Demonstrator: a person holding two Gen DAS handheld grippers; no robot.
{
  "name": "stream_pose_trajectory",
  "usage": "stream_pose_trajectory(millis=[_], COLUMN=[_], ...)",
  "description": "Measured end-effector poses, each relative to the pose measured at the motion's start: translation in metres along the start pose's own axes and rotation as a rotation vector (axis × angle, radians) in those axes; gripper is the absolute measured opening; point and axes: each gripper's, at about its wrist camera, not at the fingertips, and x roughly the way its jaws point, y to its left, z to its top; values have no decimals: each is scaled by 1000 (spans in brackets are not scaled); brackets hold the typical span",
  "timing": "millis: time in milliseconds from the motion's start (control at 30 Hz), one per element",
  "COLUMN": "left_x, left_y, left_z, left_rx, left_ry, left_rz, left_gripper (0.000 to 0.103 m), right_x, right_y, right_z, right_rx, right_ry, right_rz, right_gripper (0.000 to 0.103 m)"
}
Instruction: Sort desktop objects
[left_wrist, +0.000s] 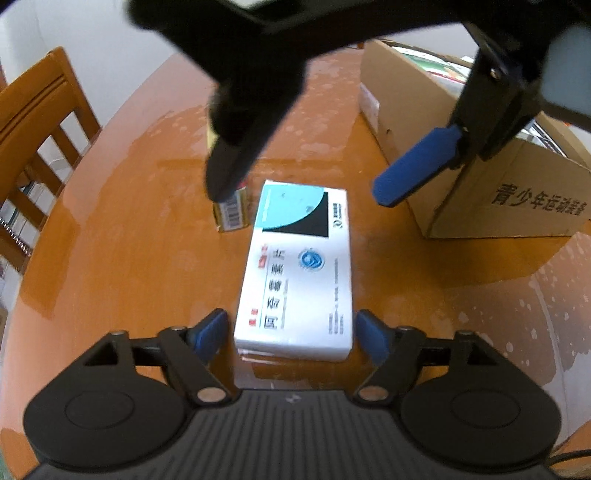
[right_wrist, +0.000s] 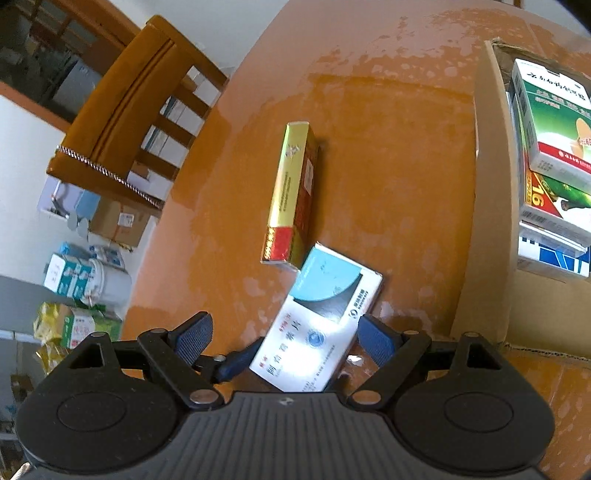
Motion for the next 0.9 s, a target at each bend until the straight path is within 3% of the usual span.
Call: stream_pose_trajectory(millis=[133,433,667,900], left_x=[-5,-10,-8,-20], left_y=[0,25,49,60], left_z=[-4,-4,-3,-23], left_rx=[24,255,371,439], left_ry=[8,18,31,25], left_rz=[12,-149,-262,-306], left_gripper=[77,81,81,81], right_x=[-5,-1,23,37], right_y=[-6,-5,5,15], right_z=[-6,-11,-17,-22], right_rx=[-8,103,234,263], right_ry=[7,-14,-47,-79], right_rz=[0,-50,-162,-280], right_gripper=[90,90,90,89])
